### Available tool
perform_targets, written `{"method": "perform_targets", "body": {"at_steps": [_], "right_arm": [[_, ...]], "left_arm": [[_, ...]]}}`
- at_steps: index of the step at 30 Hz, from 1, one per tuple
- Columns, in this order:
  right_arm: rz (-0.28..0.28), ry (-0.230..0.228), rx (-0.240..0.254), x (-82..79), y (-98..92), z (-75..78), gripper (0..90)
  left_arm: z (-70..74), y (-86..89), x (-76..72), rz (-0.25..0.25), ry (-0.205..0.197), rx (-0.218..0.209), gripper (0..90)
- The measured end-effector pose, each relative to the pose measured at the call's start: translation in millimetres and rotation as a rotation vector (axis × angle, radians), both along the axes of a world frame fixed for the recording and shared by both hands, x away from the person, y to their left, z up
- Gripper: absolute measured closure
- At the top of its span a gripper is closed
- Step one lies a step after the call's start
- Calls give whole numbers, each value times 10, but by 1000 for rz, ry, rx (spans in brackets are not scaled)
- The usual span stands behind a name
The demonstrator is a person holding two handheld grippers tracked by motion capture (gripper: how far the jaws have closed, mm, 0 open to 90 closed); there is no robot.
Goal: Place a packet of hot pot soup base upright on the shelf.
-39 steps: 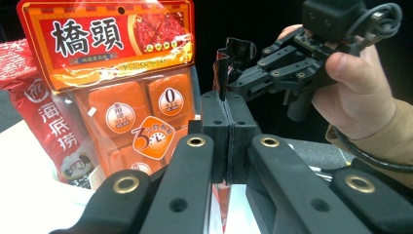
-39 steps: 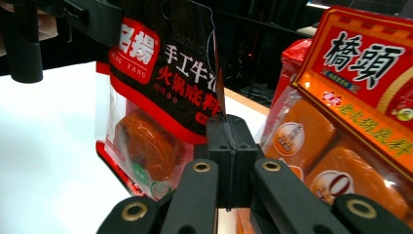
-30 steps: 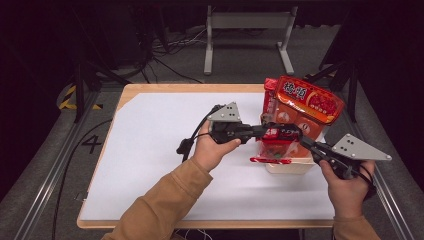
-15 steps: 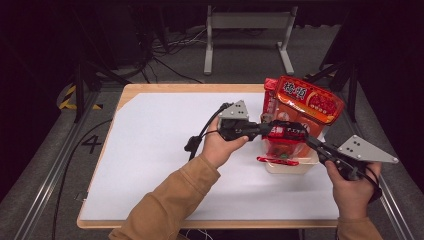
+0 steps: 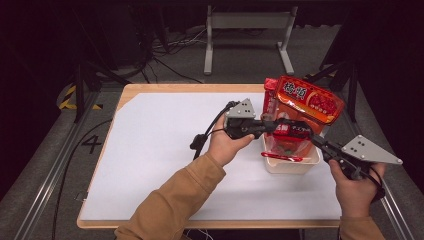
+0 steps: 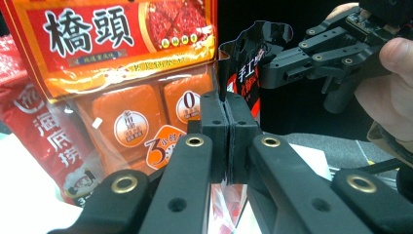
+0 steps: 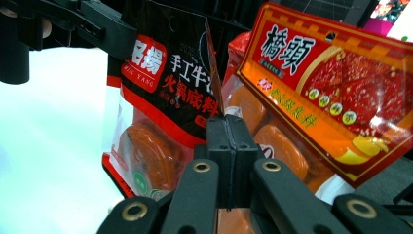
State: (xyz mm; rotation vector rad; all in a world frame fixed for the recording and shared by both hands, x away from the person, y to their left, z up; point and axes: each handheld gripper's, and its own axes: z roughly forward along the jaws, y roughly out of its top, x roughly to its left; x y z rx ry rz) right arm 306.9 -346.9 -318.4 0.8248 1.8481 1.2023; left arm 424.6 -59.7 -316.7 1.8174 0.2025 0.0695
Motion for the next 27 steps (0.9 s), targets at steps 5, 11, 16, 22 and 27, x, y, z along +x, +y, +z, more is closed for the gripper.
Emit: {"method": "perform_targets", "body": {"at_steps": [5,11,16,22,27], "right_arm": [[-7,11,-9,-13,-15,-1,900],[-14,34,-9,-28,-42,-19,900],[-25,74,-17,-36,-51,-26,900],[-50,129,2,-26,-72,-60,900],[-56,149,2,-18,-70,-74,900]], "left_arm": [[-28,-27,6,-3,1,5,890],[-90,-62,33,-12,35,12,887],[-133,-97,52,-18,55,32,886],[-176,-131,55,-28,68,48,885],[-204,-138,86,-35,101,38,884]]}}
